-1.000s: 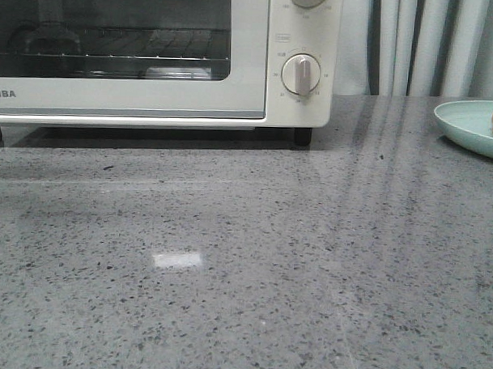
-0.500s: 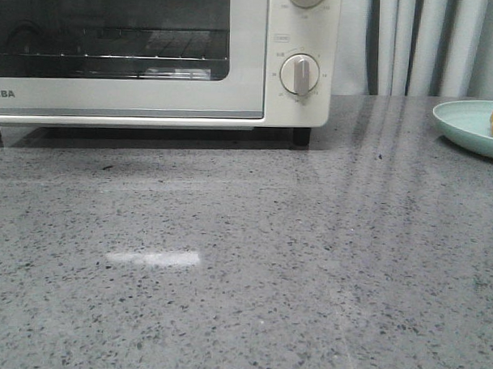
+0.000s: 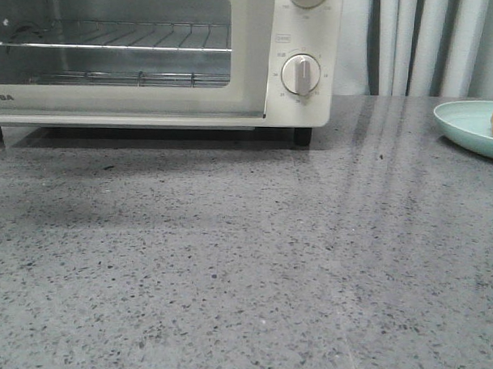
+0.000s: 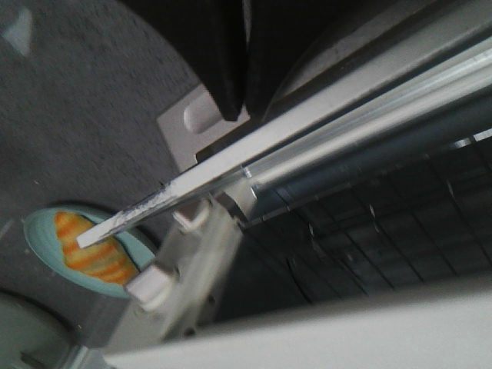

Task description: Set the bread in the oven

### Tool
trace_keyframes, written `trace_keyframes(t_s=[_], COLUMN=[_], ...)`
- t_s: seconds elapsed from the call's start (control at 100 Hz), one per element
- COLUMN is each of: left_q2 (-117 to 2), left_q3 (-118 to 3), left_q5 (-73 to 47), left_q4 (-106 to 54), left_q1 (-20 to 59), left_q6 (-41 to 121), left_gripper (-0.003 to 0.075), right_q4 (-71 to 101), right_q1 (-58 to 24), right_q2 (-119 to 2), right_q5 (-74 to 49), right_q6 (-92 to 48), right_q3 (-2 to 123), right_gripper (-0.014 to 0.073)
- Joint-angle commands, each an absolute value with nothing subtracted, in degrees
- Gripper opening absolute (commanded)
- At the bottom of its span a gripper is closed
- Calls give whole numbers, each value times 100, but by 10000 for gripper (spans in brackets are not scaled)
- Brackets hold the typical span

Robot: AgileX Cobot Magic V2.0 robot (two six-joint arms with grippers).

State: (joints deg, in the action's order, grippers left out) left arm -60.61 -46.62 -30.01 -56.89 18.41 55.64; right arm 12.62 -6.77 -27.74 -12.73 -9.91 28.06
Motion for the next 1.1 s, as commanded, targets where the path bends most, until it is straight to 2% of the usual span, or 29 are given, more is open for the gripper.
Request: trace_keyframes(t_s=[0.0,0.23,0.33,0.5,0.59,0.75,0.85,0.93,1.09], left_q2=[-5782,-5604,-5604,-5604,-5604,-5604,-5604,-5581,-5244], left_q3=[-4283,-3288,-3187,-3178,-3178,-3178,-3178,-3178,-3190], left_q5=[-2996,-2388,-2125,-2338,-2599,-3121,-3428,-3664,-3874], left_q4=[-5721,-5668,-5646,-5616,-5616,-5603,-5562,-5469,-5407], left_q1=[1881,1881,1881,1881,1881,1881,1881,1881,1881], left_q6=[5417,5427,5439,5439,5439,5439,5439,5439,5439], left_gripper=[-22,-22,-22,-22,-22,-22,-22,-22,-22], right_q4=[1318,1318,1318,1318,1318,1318,1308,1296,1296], right_q1=[-688,-688,-688,-688,-688,-678,-642,-494,160], right_q2=[-2849,-2924,-3072,-3426,-3774,-4626,-5243,-5712,-6477], right_q5=[-743,-507,-382,-513,-830,-2181,-3089,-3627,-4034], right_q6=[-1055,-1055,-1055,-1055,-1055,-1055,-1055,-1055,-1055], right_q3=[3023,3023,3035,3377,3860,5079,5944,6509,7003], right_gripper=[-58,-58,-58,-58,-57,-49,12,100,247])
